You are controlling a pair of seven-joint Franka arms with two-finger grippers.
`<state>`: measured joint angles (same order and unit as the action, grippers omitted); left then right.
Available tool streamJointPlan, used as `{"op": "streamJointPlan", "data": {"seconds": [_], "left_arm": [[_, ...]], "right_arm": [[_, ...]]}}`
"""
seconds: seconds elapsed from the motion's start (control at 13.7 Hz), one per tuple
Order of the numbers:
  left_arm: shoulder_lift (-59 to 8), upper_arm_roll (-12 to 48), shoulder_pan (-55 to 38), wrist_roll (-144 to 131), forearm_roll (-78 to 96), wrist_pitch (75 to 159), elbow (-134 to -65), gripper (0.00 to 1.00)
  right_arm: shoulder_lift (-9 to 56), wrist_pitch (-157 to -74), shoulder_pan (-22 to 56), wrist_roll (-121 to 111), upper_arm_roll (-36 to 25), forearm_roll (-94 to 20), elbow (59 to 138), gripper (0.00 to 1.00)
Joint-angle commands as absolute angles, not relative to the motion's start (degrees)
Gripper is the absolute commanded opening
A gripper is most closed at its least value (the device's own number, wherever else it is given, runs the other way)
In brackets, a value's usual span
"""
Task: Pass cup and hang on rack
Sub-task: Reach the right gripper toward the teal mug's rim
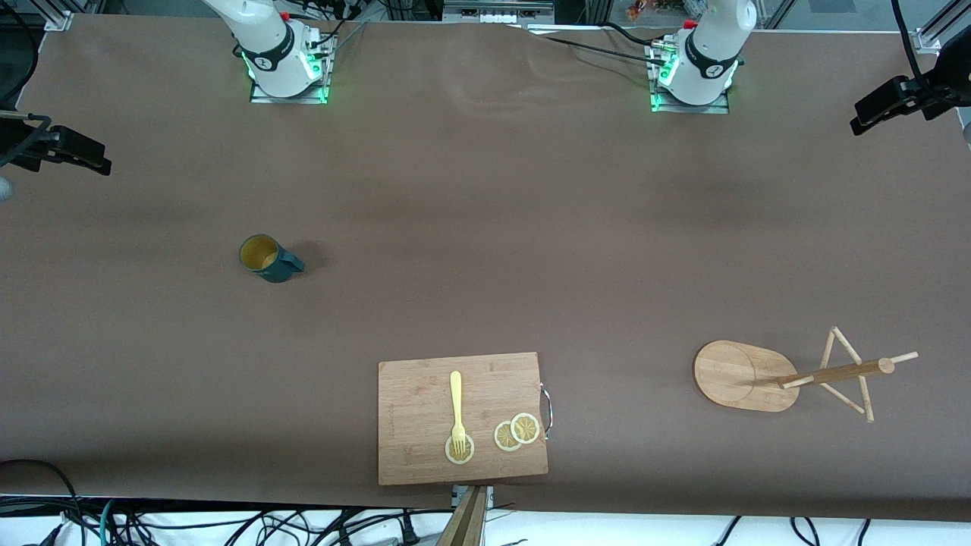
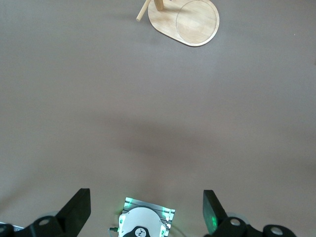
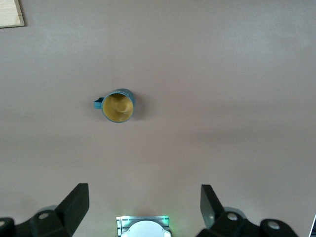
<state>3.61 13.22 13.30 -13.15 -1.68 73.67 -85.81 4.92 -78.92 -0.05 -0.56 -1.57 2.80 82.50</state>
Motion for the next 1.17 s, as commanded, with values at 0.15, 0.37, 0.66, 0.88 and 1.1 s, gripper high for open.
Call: {"op": "streamJointPlan", "data": {"seconds": [0.15,0.37,0.66,0.88,1.1], "left_arm": [[4.75,13.18,13.89,-11.95,-1.14,74.00,-86.92,1.00],[4.66,13.18,13.89,-11.95,-1.14,73.74,-87.10,1.00],[4.66,13.10,13.89,-11.95,-1.14,73.92,-86.92,1.00],[4.66,12.75,13.89,-11.87,-1.40,74.00,-86.49,1.00],[4.66,12.74,13.89,-11.95,-1.85,74.62,-86.22,1.00]], "right_arm": [[4.92,-78.31,-0.35,-0.09,-1.05,2.29,82.18,1.00],[4.92,-78.40,-0.26,-0.18,-0.88,2.29,82.18,1.00],[4.92,-78.66,-0.26,0.18,-0.88,2.02,82.18,1.00],[5.71,-78.92,-0.44,0.17,-0.97,4.21,82.35,1.00],[6.85,-79.71,-0.62,0.18,-1.14,5.09,82.53,1.00]]}}
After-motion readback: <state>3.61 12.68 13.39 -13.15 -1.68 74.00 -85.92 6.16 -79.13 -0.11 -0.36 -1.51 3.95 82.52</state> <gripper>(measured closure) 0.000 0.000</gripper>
